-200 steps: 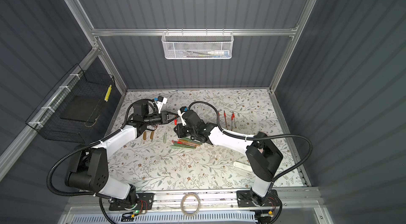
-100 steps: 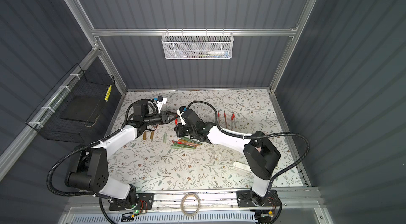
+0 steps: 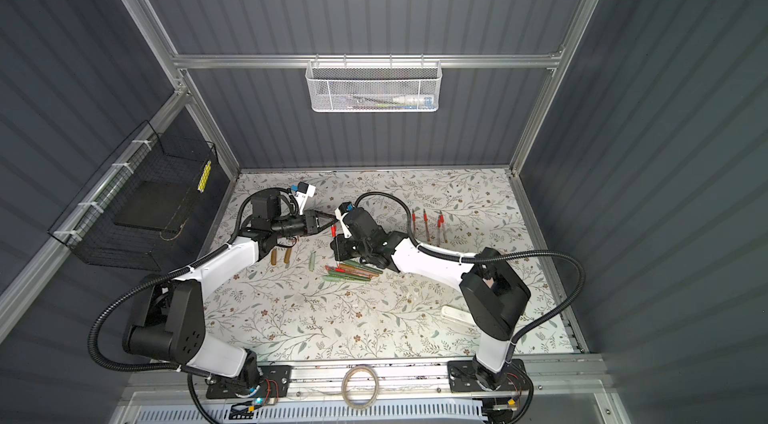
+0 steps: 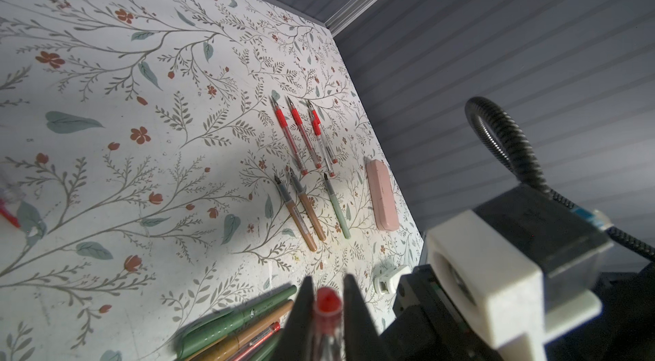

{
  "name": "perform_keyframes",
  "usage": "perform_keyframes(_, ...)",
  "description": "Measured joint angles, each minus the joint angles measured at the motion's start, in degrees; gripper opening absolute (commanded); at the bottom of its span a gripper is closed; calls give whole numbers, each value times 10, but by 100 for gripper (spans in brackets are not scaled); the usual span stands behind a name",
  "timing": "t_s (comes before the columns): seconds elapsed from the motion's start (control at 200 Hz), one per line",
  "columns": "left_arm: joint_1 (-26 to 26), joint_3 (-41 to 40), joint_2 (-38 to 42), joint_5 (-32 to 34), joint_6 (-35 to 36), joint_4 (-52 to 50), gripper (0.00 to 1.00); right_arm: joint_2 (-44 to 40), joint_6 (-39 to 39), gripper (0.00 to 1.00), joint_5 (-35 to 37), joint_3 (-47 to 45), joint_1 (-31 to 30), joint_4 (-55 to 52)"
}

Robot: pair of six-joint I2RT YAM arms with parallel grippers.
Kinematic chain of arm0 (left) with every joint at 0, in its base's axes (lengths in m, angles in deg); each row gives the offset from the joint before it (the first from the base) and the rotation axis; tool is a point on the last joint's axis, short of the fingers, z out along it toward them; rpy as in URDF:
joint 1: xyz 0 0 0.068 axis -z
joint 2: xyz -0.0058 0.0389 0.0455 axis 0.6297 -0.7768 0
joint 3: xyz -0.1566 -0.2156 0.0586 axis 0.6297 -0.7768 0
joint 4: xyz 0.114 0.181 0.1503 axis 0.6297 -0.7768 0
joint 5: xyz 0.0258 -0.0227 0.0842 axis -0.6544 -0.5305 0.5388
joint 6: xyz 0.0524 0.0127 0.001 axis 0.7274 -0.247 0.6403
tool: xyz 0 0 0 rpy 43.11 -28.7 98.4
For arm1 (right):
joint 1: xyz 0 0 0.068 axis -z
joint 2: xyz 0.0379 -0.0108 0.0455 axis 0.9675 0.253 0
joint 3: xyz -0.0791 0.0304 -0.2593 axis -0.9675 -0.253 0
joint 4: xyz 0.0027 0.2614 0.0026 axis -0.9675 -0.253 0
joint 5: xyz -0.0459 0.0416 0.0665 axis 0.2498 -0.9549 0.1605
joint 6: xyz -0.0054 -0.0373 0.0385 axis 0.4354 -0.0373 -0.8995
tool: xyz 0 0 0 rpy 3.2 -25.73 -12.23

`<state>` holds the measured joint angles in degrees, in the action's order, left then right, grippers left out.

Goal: Remove pen caps from pens
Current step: Open the pen cap on the pen, then place the pen cap at the top-left of the table.

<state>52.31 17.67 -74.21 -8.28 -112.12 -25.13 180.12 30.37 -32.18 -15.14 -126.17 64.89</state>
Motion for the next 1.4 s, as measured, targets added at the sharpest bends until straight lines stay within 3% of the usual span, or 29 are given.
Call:
perform_keyframes(0.255, -2, 6, 0, 7, 11, -22, 0, 1, -5, 0, -4, -14, -1, 18)
perform_keyframes(0.465, -18, 50, -4, 12, 34, -107, 0, -6, -22, 0, -5, -56, -14, 85)
perform_keyframes(0.67, -76, 186, -24, 64, 52, -110, 0, -19, -44, 0, -8, -142, -49, 64)
perform_keyframes(0.906, -87, 196, -57, 129, 64, -130, 0, -68, -39, 0, 19, -167, -38, 27)
perform_keyframes(1.246, -84, 200, -200, 230, 113, -250, 0, -174, 23, 0, 32, -162, 81, -89)
perform_keyframes(1.401, -83, 246, -257, 250, 118, -282, 0, -211, 47, 0, 26, -162, 137, -147)
